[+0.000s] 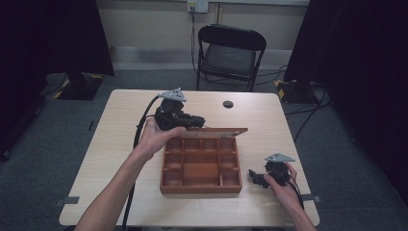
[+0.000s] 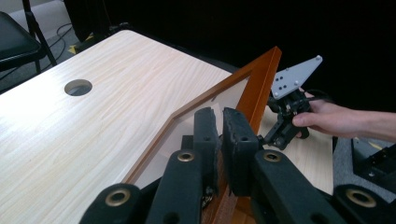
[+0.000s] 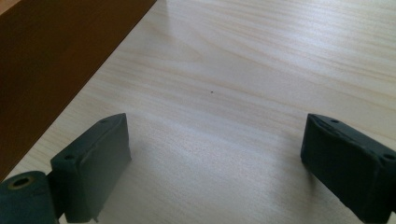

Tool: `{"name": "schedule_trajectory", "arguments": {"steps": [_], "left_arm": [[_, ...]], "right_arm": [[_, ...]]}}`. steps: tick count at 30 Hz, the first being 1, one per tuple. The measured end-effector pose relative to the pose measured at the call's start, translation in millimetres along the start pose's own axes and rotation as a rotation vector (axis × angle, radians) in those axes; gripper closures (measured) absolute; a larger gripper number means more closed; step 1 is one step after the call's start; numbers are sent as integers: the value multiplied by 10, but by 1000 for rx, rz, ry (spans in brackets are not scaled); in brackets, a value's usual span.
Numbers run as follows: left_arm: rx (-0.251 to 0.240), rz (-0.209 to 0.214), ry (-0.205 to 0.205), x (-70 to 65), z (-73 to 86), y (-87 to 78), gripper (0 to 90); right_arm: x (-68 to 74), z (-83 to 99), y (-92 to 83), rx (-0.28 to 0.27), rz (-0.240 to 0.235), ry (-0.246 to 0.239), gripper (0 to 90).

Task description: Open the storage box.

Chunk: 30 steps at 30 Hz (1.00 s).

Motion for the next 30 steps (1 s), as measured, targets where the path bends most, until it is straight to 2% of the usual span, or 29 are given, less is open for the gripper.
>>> {"name": "schedule_trajectory", "arguments": {"steps": [12, 30], "left_arm": [[-30, -10, -2, 39, -12, -3, 850], [-35, -16, -2, 48, -20, -3, 851]], "right_arm": [[1, 1, 0, 1, 0, 1, 75], [1, 1, -1, 1, 0, 1, 75]]}}
Point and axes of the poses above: each handheld gripper's, and its own axes: y roughly forward along the jaws, z roughly out of its underside, x roughly to its left, the point moved 8 cm from there along y, roughly forward along the jaws, and after that the axes turned 10 degrees about y, right-handed, at the moved point
